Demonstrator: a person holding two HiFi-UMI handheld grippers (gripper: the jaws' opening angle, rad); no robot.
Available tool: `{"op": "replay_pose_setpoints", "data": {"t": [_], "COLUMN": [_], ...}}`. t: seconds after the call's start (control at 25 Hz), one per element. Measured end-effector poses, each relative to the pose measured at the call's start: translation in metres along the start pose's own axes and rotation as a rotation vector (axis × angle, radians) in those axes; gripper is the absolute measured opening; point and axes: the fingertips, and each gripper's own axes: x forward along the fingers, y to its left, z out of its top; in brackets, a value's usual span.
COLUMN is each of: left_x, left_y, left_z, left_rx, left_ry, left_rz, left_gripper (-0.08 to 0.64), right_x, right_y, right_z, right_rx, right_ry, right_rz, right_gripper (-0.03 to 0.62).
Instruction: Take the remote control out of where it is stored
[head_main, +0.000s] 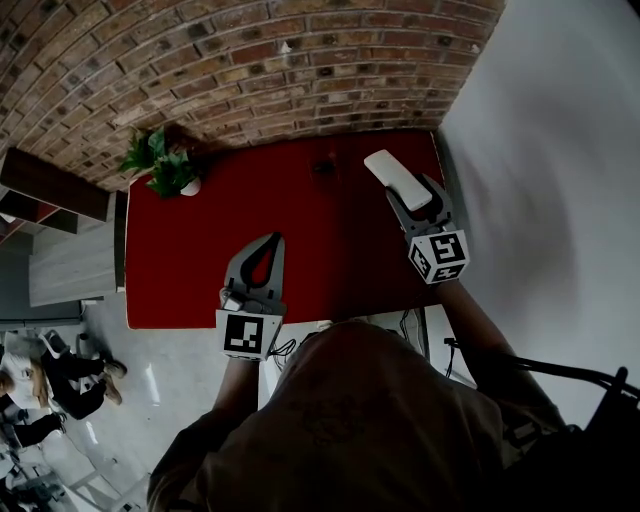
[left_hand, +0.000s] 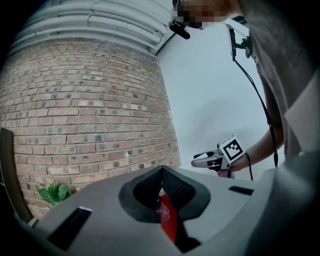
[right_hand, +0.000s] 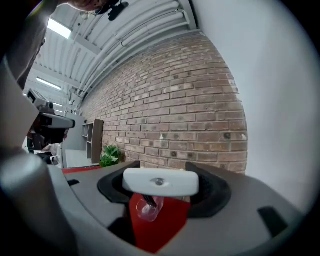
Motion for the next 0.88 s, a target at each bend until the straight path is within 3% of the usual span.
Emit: {"op": "replay_pose_setpoints", "data": {"t": [0.36,0.6,0.88], "left_x": [-0.004,0.001,0.002], "left_y": [0.006,0.011,0.022], "left_z": [-0.01,-0.002,-0.015], "left_rx": [-0.005,0.01,0.003], "left_ry": [0.023,0.026,0.069], "left_rz": [0.022,0.037,0.066], "left_gripper": [0.011,0.011,0.011], "right_x": [0.07,0.101,0.125], "right_y": [-0.023,-0.038,-0.027], "right_z": [-0.103,-0.169,-0.225], "right_rx": [0.129,0.097,0.07], "right_ry": [0.198,0.33,0.446], "right_rz": [-0.031,-0.064,-0.045], "right_gripper": [0.295,0.295,0.295]}}
